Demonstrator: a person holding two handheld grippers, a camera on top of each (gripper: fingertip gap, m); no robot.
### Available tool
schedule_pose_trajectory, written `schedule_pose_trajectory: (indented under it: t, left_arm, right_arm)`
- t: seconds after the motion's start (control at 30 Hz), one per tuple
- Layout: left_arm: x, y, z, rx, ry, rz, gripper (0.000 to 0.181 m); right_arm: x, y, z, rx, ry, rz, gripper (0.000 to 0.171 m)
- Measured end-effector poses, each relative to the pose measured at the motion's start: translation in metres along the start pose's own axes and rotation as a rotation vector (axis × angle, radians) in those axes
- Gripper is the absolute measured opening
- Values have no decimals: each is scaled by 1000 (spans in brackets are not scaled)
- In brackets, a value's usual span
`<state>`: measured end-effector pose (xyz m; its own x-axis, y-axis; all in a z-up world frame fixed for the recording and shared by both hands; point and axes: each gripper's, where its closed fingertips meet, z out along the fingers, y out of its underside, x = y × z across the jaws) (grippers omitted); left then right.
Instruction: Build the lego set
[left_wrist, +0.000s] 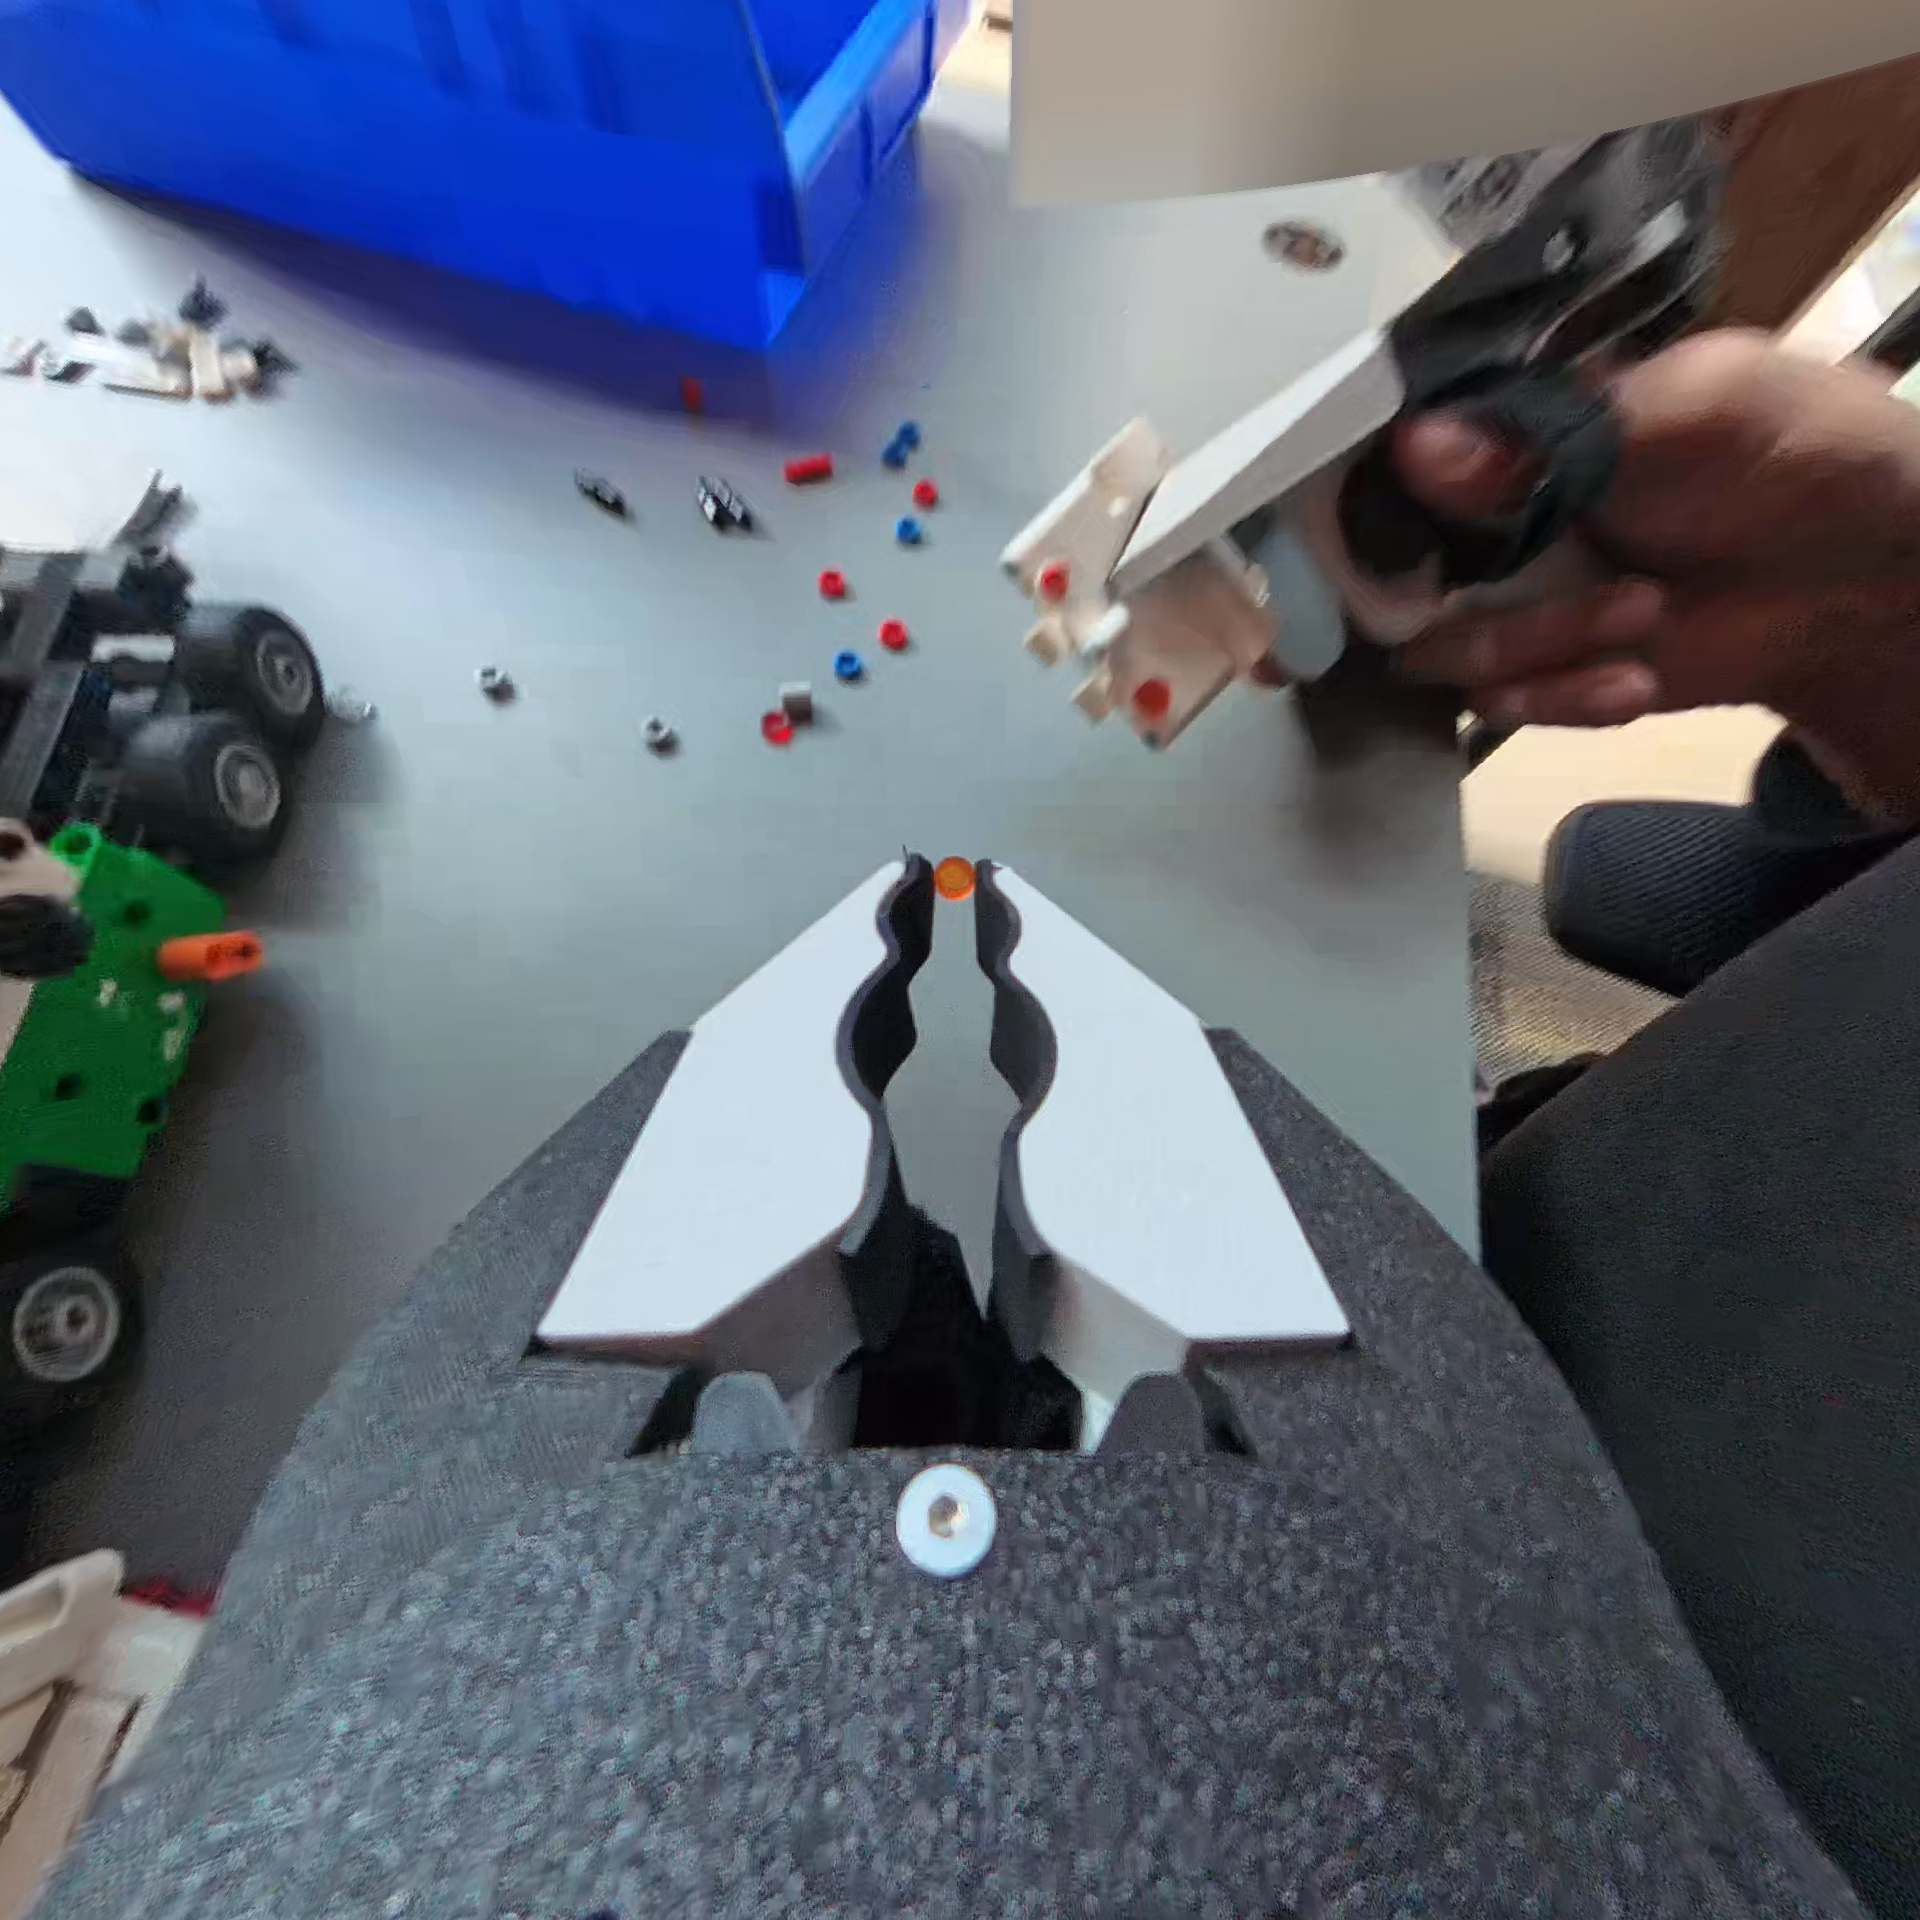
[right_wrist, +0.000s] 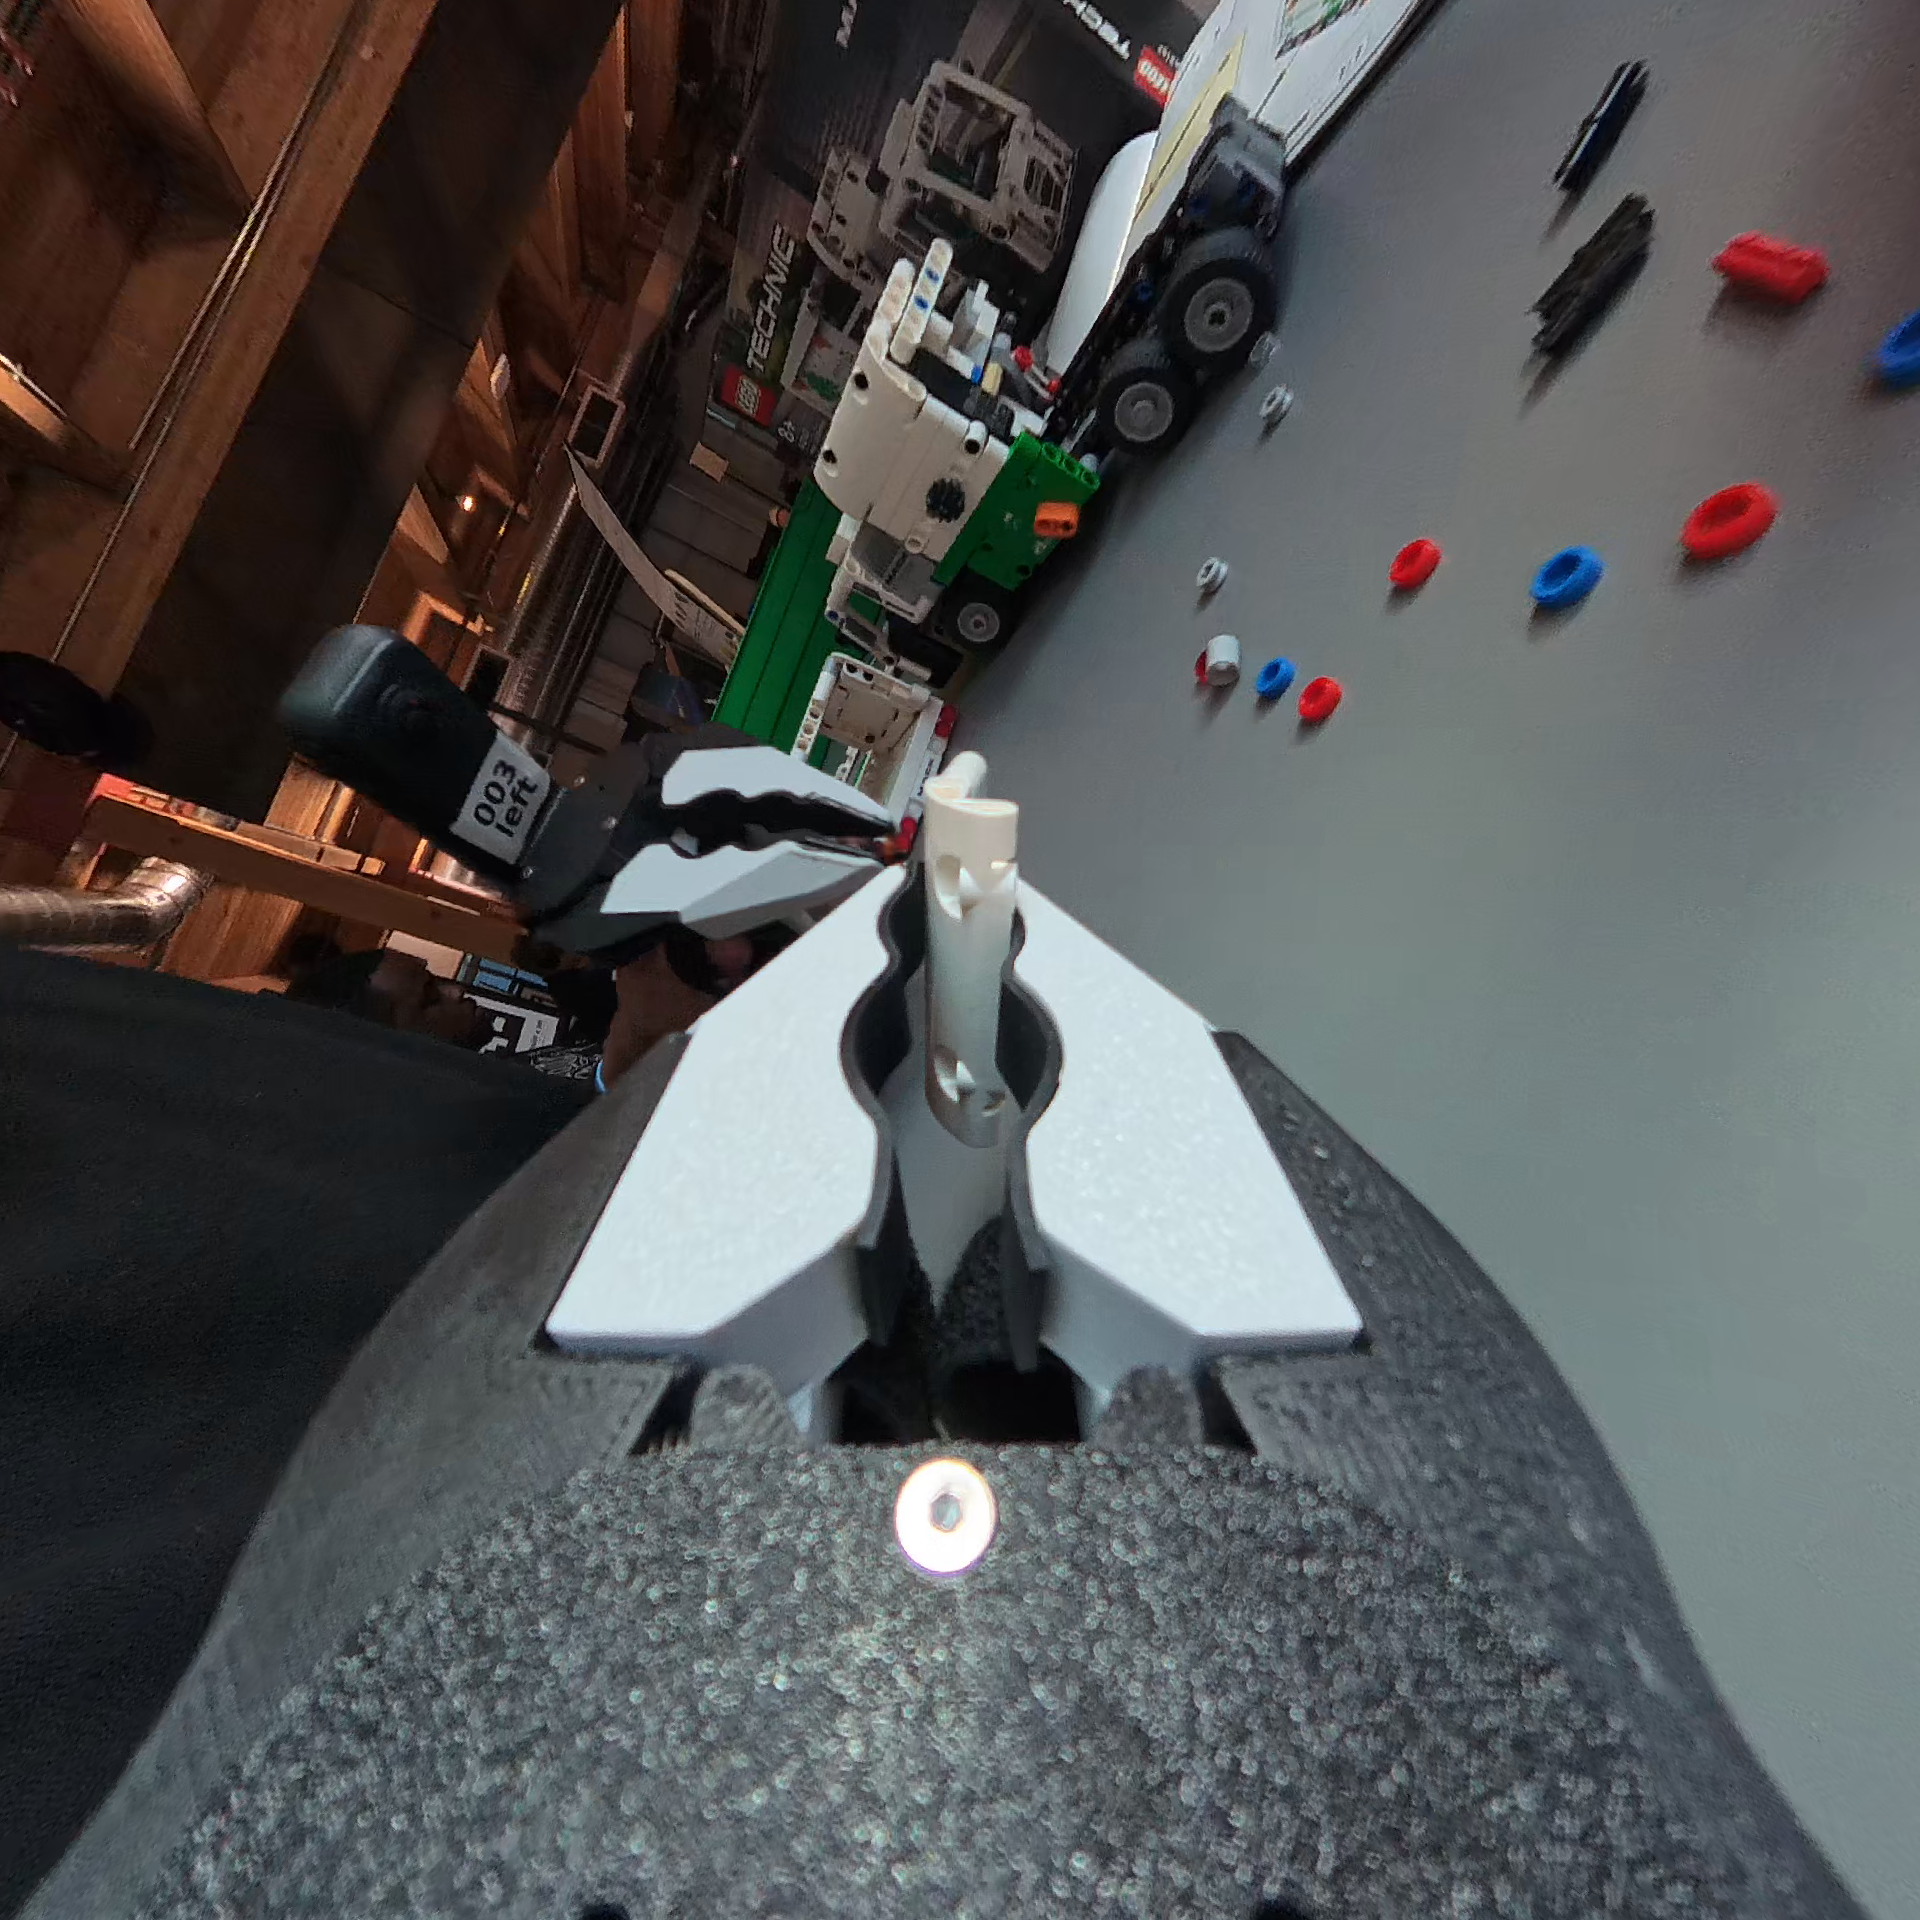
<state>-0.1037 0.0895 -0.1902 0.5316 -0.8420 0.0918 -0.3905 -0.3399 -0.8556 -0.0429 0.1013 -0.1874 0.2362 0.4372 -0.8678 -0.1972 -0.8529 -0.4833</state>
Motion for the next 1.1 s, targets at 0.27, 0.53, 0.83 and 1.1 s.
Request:
schedule_pose_trajectory:
  t: [0.27, 0.53, 0.83, 1.1]
  left_arm:
    - [18, -40, -4, 192, 211, -89, 5]
    - [22, -34, -2, 155, 173, 15, 5]
    - [20, -28, -6, 136, 160, 36, 5]
    - [19, -23, -2, 114, 149, 49, 5]
  right_arm:
    - [-32, 16, 22, -58, -176, 73, 8]
    - [-39, 13, 22, -32, -223, 85, 8]
    - [-41, 14, 21, -39, -237, 83, 8]
    - [-41, 14, 21, -37, -233, 81, 8]
